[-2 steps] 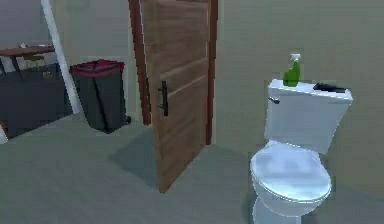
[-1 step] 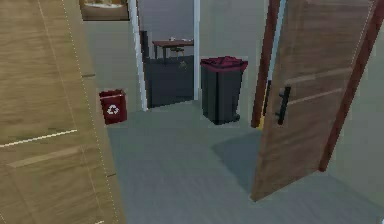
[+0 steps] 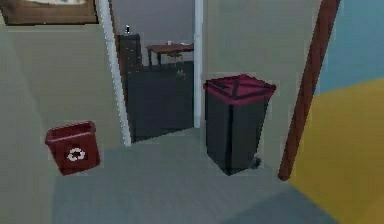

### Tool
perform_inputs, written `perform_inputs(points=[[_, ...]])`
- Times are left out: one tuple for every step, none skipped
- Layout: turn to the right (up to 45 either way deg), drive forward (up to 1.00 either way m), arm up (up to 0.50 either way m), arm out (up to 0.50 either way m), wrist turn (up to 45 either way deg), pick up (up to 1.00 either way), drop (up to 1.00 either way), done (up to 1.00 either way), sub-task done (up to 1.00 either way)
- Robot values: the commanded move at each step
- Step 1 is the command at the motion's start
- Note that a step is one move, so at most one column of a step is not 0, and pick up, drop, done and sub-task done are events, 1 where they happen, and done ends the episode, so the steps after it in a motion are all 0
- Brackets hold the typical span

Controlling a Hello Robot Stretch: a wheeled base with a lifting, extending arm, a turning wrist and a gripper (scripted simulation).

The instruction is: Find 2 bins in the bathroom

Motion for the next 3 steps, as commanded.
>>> perform_inputs(points=[[0.0,0.3,0.0,0.0,0.0,0.0,0.0,0.0,0.0],[39.0,0.0,0.0,0.0,0.0,0.0,0.0,0.0,0.0],[0.0,0.45,0.0,0.0,0.0,0.0,0.0,0.0,0.0]])
